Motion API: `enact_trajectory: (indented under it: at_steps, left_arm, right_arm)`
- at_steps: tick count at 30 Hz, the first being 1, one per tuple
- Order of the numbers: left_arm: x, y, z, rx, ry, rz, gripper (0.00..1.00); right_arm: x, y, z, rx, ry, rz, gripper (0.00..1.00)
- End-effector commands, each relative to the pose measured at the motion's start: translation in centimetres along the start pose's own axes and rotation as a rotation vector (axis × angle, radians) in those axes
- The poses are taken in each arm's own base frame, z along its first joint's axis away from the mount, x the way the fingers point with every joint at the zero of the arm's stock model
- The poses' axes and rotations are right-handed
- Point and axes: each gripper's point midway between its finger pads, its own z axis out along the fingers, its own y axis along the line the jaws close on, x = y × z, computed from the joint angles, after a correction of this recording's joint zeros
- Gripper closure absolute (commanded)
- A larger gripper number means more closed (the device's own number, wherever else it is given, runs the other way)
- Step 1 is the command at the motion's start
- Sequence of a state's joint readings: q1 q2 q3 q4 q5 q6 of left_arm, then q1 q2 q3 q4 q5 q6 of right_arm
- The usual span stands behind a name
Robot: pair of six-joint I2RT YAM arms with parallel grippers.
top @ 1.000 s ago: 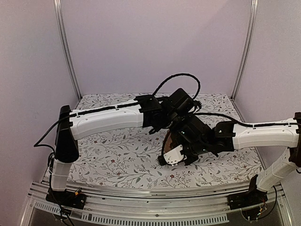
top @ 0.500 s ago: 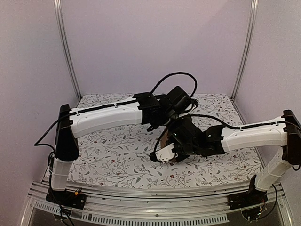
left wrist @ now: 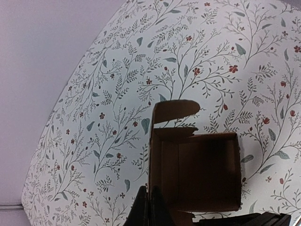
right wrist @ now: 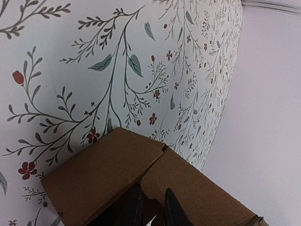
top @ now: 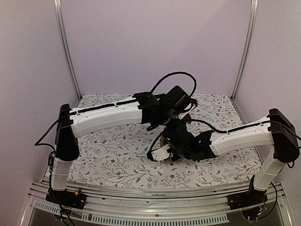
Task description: Fold the paper box
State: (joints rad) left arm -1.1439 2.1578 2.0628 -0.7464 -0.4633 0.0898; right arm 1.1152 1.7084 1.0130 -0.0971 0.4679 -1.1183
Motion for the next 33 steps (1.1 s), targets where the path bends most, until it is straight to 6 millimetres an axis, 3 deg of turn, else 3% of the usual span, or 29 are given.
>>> enact_trajectory:
  at_steps: [1,8,19,24,27,29,33]
  left_arm:
    - [0.2,-2.5,0.4,0.052,0.010,0.036,1.00]
    - [0.4,-2.5,0.5,0.053,0.016,0.037,1.00]
    - [1.2,-4.1,1.2,0.103,0.036,0.027,1.00]
    - [1.4,-4.3,1.1,0.110,0.039,0.022,1.00]
    - [1.7,-4.8,1.1,0.123,0.046,0.019,1.00]
    - [1.9,-5.0,1.0,0.124,0.051,0.019,1.00]
    - [2.2,-4.9,1.0,0.116,0.056,0.019,1.00]
  right_arm:
    - [1.0,-0.8,0.7,0.051,0.054,0.018,0.84]
    - [2.1,-0.7,1.1,0.048,0.089,0.026,0.85]
    - [1.9,0.8,1.1,-0.012,0.067,0.025,0.84]
    - [1.2,1.9,-1.2,-0.065,0.019,0.007,0.81]
    - [1.5,3.5,-2.8,-0.121,0.011,-0.015,0.79]
    - [2.1,3.7,-4.7,-0.151,-0.009,0.018,0.79]
    - [3.9,6.4,-8.4,-0.254,-0.047,0.039,0.76]
